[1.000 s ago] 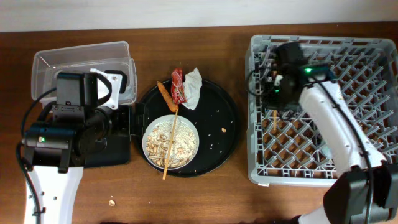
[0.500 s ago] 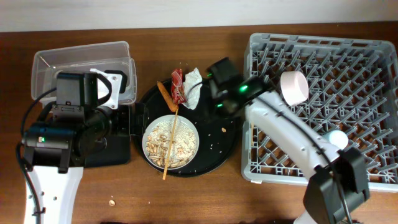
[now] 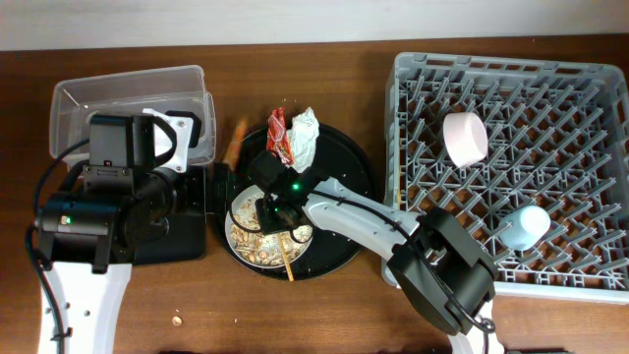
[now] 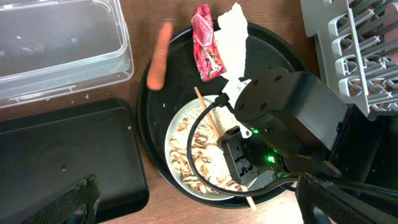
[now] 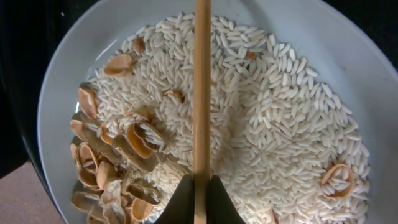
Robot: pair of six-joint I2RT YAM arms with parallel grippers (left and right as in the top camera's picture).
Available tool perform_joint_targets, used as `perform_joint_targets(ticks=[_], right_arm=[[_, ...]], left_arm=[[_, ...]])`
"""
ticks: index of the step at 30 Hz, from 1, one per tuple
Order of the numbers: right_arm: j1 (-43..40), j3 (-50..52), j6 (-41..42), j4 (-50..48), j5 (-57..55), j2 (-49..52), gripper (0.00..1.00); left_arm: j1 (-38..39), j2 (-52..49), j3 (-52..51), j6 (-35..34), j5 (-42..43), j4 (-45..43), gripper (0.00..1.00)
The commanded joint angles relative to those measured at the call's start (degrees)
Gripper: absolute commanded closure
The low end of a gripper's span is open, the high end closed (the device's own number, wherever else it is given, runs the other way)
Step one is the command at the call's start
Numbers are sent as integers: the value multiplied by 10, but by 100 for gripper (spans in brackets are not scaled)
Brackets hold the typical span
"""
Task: Sort waste into correct bins and load items into the dishwasher rack
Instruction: 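Grasp the other chopstick with the right gripper and lay it in rack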
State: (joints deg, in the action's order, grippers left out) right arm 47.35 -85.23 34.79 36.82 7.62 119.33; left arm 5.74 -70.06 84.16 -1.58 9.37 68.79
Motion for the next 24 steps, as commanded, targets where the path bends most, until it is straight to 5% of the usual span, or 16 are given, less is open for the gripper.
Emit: perform_joint_targets(ticks=[1,5,9,13,19,20,21,24], right_arm=[[-7,-12,0,40,-37,-26,96],[-55,-22,-6,113,-98,-129,96],[-204,-22,-54,154,-122,-222,96],[-305,-7,-78,194,-134,-188,96],[-329,-6,-176,183,-152,-167,96],[-329,-6,-177,186,-152,-167,75],[-327,-6,-176,193,-148,-169,39],[-310,-6,-177,197,-63,-268,36]], left_arm=[[2,4,3,-6,-2,-1,0],[2,4,3,-6,-2,-1,0],[2,4,3,-6,-2,-1,0],[2,4,3,-6,-2,-1,0],[2,4,3,-6,-2,-1,0],[2,4,3,-6,-2,-1,0],[2,4,3,-6,-2,-1,0],[2,4,3,-6,-2,-1,0]])
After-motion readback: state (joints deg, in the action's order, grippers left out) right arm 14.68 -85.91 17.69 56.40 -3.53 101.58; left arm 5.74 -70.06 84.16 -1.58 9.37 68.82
